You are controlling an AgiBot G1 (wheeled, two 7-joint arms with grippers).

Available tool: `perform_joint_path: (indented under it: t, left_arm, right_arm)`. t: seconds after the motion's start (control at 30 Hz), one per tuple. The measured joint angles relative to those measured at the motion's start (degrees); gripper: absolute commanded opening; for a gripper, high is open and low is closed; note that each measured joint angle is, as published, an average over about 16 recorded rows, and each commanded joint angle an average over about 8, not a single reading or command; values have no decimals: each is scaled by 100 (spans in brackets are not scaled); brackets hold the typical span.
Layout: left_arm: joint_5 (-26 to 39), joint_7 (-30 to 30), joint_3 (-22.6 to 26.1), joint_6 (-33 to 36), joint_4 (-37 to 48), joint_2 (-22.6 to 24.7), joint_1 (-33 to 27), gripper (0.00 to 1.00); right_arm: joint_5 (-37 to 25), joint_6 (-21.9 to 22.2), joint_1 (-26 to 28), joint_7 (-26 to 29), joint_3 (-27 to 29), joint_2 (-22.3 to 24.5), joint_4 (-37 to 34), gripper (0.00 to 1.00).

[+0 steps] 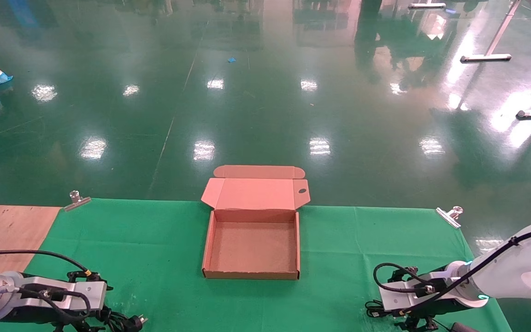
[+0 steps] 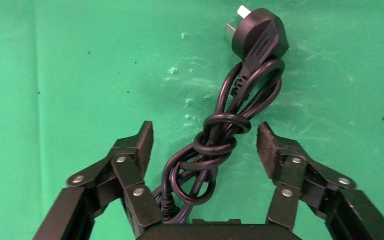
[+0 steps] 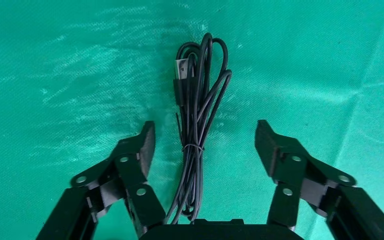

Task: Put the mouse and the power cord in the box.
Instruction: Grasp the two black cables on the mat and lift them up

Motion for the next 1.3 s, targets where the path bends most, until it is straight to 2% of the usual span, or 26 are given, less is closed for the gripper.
perform_joint_path:
  t: [0.8, 1.03, 1.3]
  left_arm:
    - [-50, 110, -36, 152, 25, -52, -33, 0]
    - [-90, 148, -63, 422, -10, -154, -223, 0]
    - [-91, 166, -64, 860, -142, -216, -672, 0]
  right_arm:
    - [90, -192, 113, -116, 62, 18, -139, 0]
    - [188, -499, 387, -167, 130, 103, -79, 0]
    - [353, -1121, 993, -198, 242, 245, 143, 0]
